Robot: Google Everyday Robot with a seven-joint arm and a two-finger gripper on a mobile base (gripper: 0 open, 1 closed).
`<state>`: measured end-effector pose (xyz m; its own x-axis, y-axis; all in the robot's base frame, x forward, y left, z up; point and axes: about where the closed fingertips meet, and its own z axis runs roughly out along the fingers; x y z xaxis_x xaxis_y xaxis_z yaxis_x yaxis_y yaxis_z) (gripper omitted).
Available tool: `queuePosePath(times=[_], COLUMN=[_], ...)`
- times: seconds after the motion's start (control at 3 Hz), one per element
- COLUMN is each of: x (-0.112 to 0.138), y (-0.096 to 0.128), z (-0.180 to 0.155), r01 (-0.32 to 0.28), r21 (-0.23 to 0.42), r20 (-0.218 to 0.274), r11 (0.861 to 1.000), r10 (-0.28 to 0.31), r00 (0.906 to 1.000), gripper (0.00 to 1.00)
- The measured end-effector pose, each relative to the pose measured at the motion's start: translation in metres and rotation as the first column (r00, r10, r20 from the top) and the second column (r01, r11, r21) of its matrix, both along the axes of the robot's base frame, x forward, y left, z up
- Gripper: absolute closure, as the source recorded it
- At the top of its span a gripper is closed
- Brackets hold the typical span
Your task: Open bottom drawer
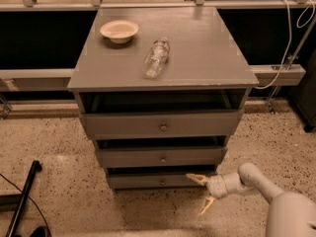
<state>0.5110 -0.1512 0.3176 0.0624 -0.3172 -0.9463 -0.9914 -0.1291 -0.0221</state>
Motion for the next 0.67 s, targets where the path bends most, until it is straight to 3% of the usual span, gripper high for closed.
queuePosePath(times=[0.33,0.67], x=[0.001,0.001], y=[0.002,0.0], z=[0.0,-0.019], r01=[0.046,0.083], r21=[-0.067,-0.197], r20=[0.037,0.094], r11=[0.997,0.977], r10=[-0.043,-0.066], r00=[0.9984,0.9934], gripper=[0.0,0.0])
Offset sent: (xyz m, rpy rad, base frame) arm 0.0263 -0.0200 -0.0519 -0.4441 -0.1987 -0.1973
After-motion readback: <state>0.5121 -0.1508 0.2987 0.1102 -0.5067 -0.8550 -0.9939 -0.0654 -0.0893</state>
